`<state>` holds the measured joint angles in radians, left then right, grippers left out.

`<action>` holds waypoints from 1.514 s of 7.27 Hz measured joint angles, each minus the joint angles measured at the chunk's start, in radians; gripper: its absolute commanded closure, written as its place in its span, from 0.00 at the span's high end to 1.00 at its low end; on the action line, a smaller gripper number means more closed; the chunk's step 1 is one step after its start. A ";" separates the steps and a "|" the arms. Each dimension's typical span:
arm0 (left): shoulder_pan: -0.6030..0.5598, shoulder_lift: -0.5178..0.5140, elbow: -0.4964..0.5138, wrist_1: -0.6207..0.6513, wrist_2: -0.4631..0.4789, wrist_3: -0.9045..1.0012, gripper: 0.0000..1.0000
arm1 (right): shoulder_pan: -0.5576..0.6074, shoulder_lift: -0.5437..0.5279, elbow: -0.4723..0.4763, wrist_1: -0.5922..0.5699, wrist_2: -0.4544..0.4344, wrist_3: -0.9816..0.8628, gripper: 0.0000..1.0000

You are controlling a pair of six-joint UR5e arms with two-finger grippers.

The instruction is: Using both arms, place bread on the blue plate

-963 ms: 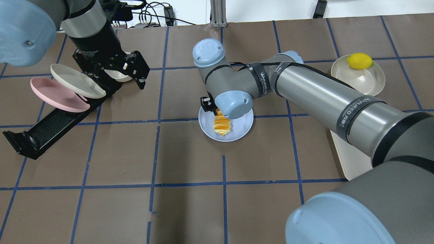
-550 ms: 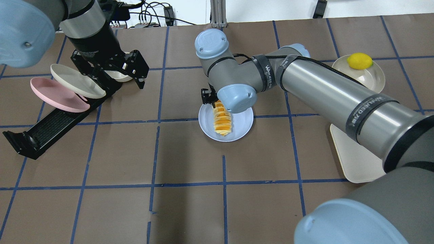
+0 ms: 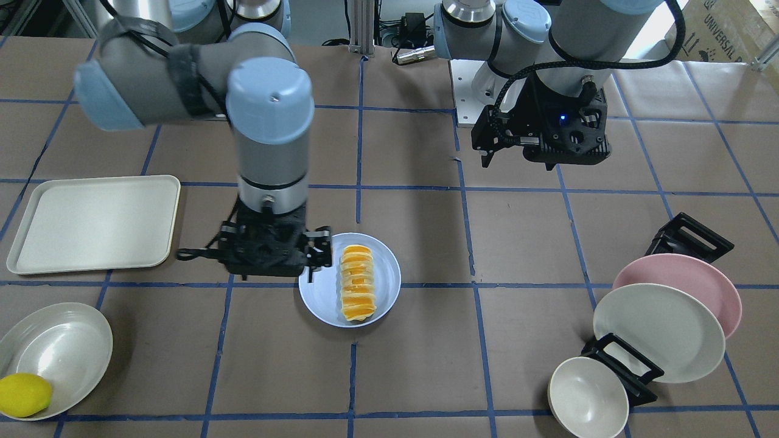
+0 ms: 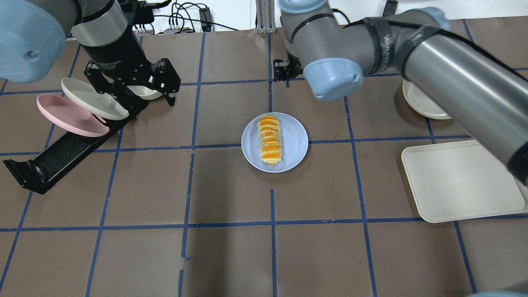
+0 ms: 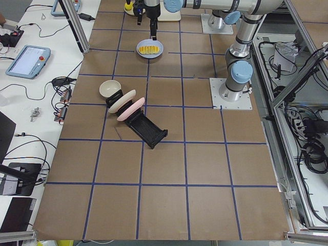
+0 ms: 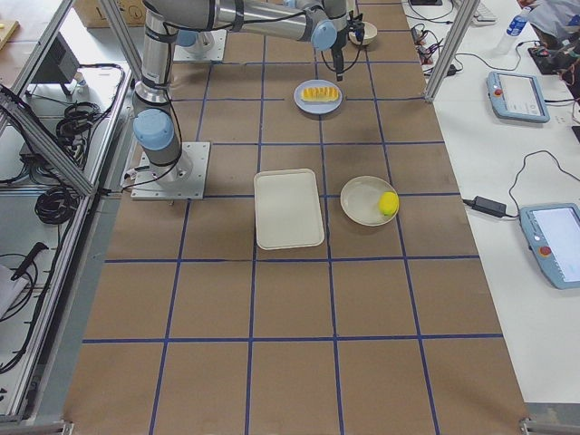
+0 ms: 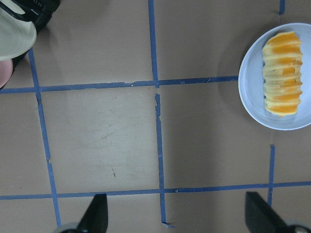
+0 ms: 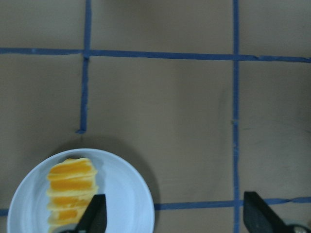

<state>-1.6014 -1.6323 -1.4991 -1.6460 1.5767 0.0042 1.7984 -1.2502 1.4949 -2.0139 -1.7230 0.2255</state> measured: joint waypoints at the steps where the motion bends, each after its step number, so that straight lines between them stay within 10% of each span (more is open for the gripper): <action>1: 0.000 -0.002 0.001 0.000 0.001 0.000 1.00 | -0.076 -0.069 0.002 0.051 -0.003 -0.011 1.00; 6: 0.000 -0.005 -0.003 0.034 0.000 0.013 1.00 | -0.238 -0.241 0.014 0.118 0.049 -0.197 0.99; 11: 0.000 -0.005 -0.002 0.037 -0.004 0.014 1.00 | -0.244 -0.353 0.010 0.507 0.128 -0.194 0.97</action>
<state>-1.6015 -1.6376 -1.5012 -1.6091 1.5724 0.0184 1.5544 -1.6031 1.5045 -1.5067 -1.5947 0.0311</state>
